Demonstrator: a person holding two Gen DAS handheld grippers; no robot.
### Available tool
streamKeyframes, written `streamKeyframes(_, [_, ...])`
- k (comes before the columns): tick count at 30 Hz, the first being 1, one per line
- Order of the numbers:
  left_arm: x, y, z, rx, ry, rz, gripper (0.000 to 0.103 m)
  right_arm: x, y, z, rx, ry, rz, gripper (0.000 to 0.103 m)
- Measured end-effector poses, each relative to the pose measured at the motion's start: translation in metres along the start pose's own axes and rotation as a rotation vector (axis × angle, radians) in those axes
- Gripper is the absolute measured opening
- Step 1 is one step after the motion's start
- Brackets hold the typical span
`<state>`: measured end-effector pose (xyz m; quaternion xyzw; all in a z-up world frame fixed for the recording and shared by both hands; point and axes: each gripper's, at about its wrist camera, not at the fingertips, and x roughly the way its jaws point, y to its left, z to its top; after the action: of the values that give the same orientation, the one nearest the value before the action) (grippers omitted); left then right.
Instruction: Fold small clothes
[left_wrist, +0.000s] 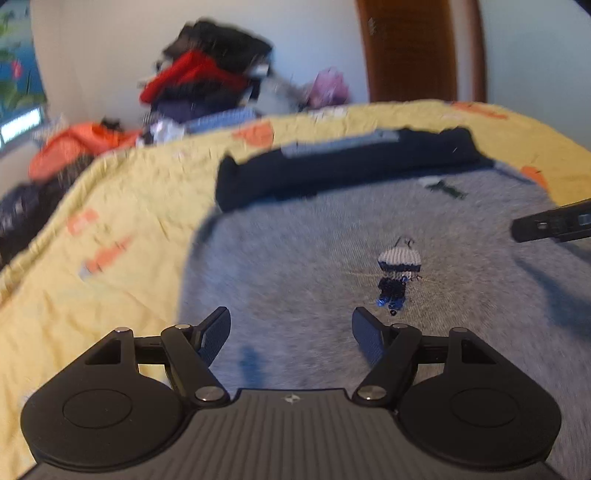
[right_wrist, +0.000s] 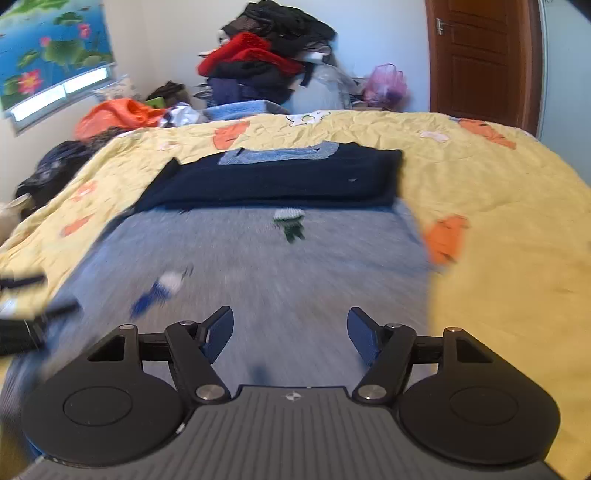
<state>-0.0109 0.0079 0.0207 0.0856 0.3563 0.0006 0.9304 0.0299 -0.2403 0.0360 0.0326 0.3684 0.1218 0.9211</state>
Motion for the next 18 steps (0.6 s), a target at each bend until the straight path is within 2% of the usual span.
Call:
streamKeyframes(1, [0.008, -0.003, -0.003, -0.027, 0.027, -0.004, 0.072, 0.016, 0.008, 0.003, 0.015, 0.005, -0.059, 0.069])
streamKeyframes(3, [0.011, -0.005, -0.01, -0.073, 0.015, 0.009, 0.074, 0.039, 0.023, 0.001, 0.016, 0.018, -0.131, 0.072])
streamKeyframes(6, [0.002, -0.001, -0.025, -0.1, -0.025, 0.009, 0.077, 0.042, 0.039, -0.024, -0.066, -0.06, -0.231, 0.09])
streamKeyframes(7, [0.001, 0.0, -0.029, -0.117, -0.037, 0.007, 0.078, 0.038, 0.037, -0.03, -0.051, -0.062, -0.231, 0.097])
streamKeyframes(10, [0.006, 0.005, -0.027, -0.172, -0.017, -0.009, 0.086, 0.024, 0.025, -0.04, -0.009, -0.039, -0.225, 0.102])
streamKeyframes(18, [0.01, 0.005, -0.024, -0.176, -0.012, -0.01, 0.088, -0.004, 0.026, -0.066, -0.028, -0.049, -0.221, 0.103])
